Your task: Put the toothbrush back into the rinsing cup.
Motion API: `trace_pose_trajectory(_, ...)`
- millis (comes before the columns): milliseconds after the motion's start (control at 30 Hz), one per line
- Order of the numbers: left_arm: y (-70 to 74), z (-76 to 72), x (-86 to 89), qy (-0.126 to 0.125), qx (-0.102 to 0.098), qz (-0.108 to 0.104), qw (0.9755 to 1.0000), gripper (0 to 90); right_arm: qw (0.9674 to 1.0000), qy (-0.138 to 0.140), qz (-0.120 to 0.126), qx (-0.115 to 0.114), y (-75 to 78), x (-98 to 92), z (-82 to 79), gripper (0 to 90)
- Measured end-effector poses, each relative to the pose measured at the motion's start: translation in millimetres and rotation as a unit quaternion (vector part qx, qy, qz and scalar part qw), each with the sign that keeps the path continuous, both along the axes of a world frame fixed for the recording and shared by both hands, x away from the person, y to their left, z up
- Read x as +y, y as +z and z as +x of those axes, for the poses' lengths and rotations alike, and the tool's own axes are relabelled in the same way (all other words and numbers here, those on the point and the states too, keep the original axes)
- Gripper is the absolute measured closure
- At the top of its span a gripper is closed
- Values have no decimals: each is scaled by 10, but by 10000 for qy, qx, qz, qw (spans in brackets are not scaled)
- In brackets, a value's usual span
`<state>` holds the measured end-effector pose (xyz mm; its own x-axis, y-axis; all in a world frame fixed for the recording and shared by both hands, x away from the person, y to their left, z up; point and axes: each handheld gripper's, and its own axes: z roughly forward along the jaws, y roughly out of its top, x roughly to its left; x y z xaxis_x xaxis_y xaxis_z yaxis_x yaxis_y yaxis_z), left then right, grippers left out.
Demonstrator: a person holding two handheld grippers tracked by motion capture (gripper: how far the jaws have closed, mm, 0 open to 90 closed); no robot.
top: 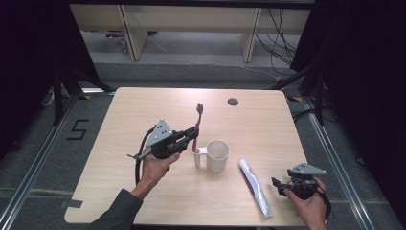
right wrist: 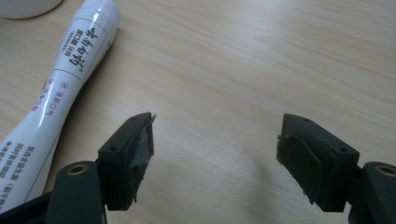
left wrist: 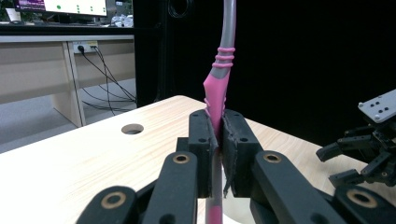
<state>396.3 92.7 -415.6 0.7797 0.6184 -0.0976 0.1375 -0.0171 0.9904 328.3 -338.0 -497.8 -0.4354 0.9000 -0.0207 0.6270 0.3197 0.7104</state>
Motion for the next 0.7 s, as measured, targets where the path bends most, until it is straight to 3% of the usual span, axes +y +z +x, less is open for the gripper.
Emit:
trace_pose_trajectory(167,-27,20,-40,-35,-34,31,10000,828,9999,75,47,-76,-17,-4,16,276)
trace_pose_trajectory(200,-33,21,-47,-38,-37,47,10000,828,9999,-53,143,33,-14,18,-4,276)
trace_pose_trajectory(300,-63,14,-77,-61,-43,127,9999,828,9999,70,11,-102,-14,-5,14,277)
trace_pose_trajectory(367,-90,11,-97,-97,-56,201,9997,828,9999,-71,122,52,-7,19,-9,276)
trace_pose_trajectory(433,-118,6,-115,-113,-46,220,9997,828,9999,18,141,4,-17,15,3,276)
trace_pose_trajectory(533,-158,9,-122,-103,-31,280,9996,828,9999,-74,126,60,-6,19,-11,276)
trace_pose_trajectory(633,-202,18,-111,-70,-5,279,9996,827,10000,46,1,-82,-11,-3,9,276)
trace_pose_trajectory(700,-224,19,-100,-61,8,302,9995,827,9999,10,123,24,-13,14,0,276)
